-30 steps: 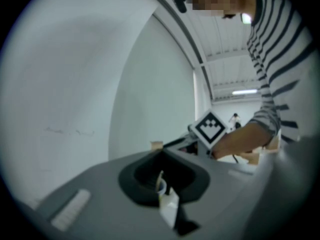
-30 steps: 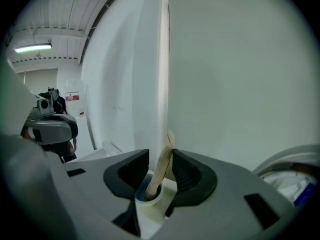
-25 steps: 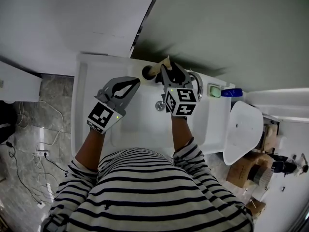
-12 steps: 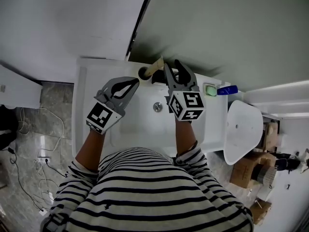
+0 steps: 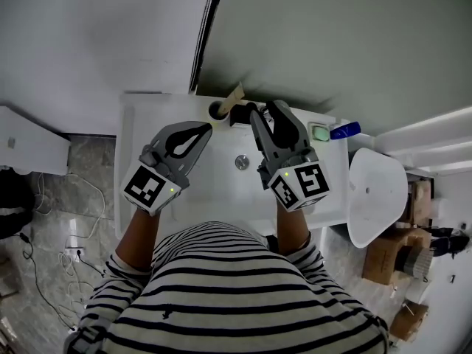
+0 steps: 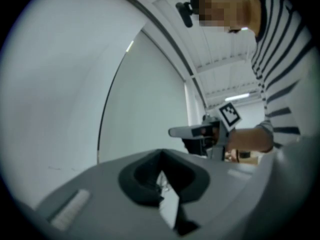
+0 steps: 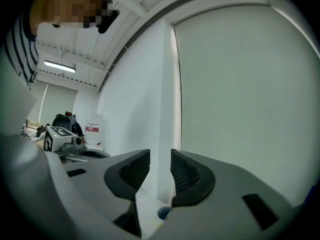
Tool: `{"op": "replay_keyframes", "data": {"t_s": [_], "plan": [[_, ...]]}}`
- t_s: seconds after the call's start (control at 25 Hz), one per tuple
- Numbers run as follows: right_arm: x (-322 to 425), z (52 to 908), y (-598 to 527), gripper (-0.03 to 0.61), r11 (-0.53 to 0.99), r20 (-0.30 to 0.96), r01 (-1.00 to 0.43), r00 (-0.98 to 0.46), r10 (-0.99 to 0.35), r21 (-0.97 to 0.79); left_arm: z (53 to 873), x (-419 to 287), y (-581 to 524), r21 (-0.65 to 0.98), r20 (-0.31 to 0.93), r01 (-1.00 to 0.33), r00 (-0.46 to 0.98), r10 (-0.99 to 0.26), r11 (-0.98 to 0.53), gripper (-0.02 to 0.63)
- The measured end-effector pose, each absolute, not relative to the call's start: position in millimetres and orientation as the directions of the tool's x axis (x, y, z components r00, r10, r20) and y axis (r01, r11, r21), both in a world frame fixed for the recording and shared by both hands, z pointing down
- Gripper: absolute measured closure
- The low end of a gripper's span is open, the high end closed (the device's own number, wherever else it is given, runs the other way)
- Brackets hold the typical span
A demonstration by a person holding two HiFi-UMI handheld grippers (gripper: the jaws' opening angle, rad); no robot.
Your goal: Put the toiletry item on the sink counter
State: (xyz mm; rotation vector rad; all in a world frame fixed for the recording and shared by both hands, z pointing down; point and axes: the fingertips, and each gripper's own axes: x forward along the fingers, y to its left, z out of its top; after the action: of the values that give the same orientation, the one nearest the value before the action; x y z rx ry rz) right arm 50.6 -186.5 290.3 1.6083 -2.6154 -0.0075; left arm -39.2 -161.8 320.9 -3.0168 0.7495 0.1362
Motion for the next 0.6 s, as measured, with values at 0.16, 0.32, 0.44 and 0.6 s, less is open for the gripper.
{"op": "replay_keyframes", "data": {"t_s": [0.16,0.32,0.44,0.6], "plan": [[48.4,281.8,-156.6,0.482,0.472,0.031,-0.881,-0.472,-0.881,0.028,309.3,-38.4,-140.1,-0.013,-0.101,-0.454,0.887,-0.45,-0.891,0.607],[47.9,285.3,-135.6,0.513,0.497,0.027,-0.868,-0.497,-0.868,0.01,306.0,-33.3,-125.1,-0.005,-0.102,-0.437,0.895,-0.434,-0.9,0.607],[47.4,287.7,-119.8,0.54,0.516,0.03,-0.856,-0.516,-0.856,0.002,304.8,-28.0,-112.7,-0.004,-0.097,-0.42,0.903,-0.418,-0.907,0.607],[43.9,290.3,-99.5,0.555,0.542,0.029,-0.84,-0.542,-0.84,-0.006,306.4,-22.5,-96.1,0.003,-0.087,-0.396,0.915,-0.394,-0.918,0.607]]}}
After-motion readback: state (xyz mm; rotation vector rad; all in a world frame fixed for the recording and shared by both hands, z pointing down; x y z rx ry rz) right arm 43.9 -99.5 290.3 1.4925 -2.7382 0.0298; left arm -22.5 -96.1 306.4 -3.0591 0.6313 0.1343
